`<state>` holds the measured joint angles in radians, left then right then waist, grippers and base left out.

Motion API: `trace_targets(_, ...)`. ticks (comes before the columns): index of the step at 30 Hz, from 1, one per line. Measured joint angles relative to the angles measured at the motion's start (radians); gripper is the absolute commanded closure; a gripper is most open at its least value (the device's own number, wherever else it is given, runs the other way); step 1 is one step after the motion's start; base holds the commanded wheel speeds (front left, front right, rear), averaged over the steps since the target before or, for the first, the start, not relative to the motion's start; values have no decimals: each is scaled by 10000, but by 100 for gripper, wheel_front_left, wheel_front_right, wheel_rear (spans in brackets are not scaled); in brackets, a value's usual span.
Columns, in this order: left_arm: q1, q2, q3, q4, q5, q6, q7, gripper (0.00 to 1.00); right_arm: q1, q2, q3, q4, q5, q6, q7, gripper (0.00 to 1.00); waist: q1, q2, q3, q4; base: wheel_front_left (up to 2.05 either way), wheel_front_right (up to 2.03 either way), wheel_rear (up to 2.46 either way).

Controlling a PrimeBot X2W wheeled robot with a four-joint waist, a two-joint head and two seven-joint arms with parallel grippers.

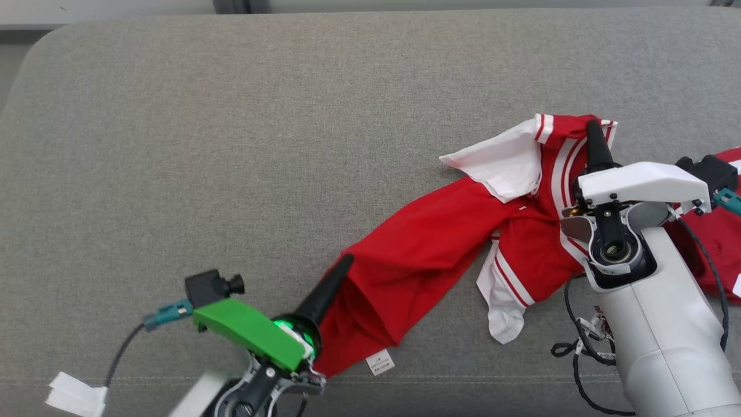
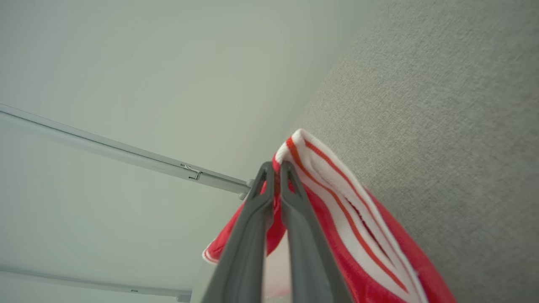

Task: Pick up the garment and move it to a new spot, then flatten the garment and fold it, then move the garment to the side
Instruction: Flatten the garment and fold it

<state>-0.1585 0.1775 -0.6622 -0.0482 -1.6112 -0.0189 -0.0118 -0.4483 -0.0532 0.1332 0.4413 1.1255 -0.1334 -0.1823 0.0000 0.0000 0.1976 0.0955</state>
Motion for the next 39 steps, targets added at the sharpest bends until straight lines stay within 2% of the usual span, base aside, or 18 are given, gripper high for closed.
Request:
trace_targets(5, -959, 357, 1122, -242, -59, 56, -255, 100, -338, -8, 157, -357, 79, 0, 67, 100, 0, 0, 148, 7, 0, 0, 0)
trace_targets(11, -1920, 295, 2128, 472, -639, 504, -458, 100, -814, -17, 314, -453, 104, 0, 58, 100, 0, 0, 386, 26, 0, 0, 0)
trace_targets(18, -2941, 284, 2249, 2082, -709, 1047, -316, 100, -1197, -36, 414, 125, 92, 0, 13, 100, 0, 0, 497, 18, 0, 0, 0)
trace_targets(25, -3893, 174, 2336, 3879, -481, 1158, -522, 100, -1477, -46, 1009, 836, 403, 0, -138, 100, 0, 0, 612, -81, 0, 0, 0)
trace_targets(26, -3984, 127, 2301, 4075, -456, 1158, -522, 100, -1546, -48, 1127, 826, 541, 0, -184, 91, 0, 0, 609, -105, 0, 0, 0)
trace_targets(27, -4054, 52, 2245, 4238, -449, 1158, -523, 100, -1614, -52, 1250, 800, 667, 0, -196, 69, 0, 0, 603, -128, 0, 0, 0)
trace_targets(28, -4205, -130, 2069, 4546, -387, 1160, -522, 100, -1691, -58, 1419, 690, 840, 0, -217, 27, 0, 0, 609, -155, 0, 0, 0)
trace_targets(29, -4281, -222, 2015, 4704, -378, 1160, -522, 70, -1702, -65, 1503, 642, 897, 0, -267, 0, 0, 0, 617, -162, 0, 0, 0)
trace_targets(31, -4417, -318, 1954, 5001, -284, 1160, -568, 0, -1704, -75, 1685, 593, 932, 0, -288, 0, 0, 0, 624, -176, 0, 0, 0)
trace_targets(37, -4461, -322, 1778, 5471, -203, 1160, -575, 0, -1654, -75, 1676, 378, 1074, 44, -428, 0, 0, 0, 569, -237, 0, 0, 0)
trace_targets(39, -4461, -278, 1590, 5639, 105, 1160, -506, 0, -1543, -82, 1639, 334, 723, 117, -533, 0, 0, 0, 541, -251, 0, 0, 0)
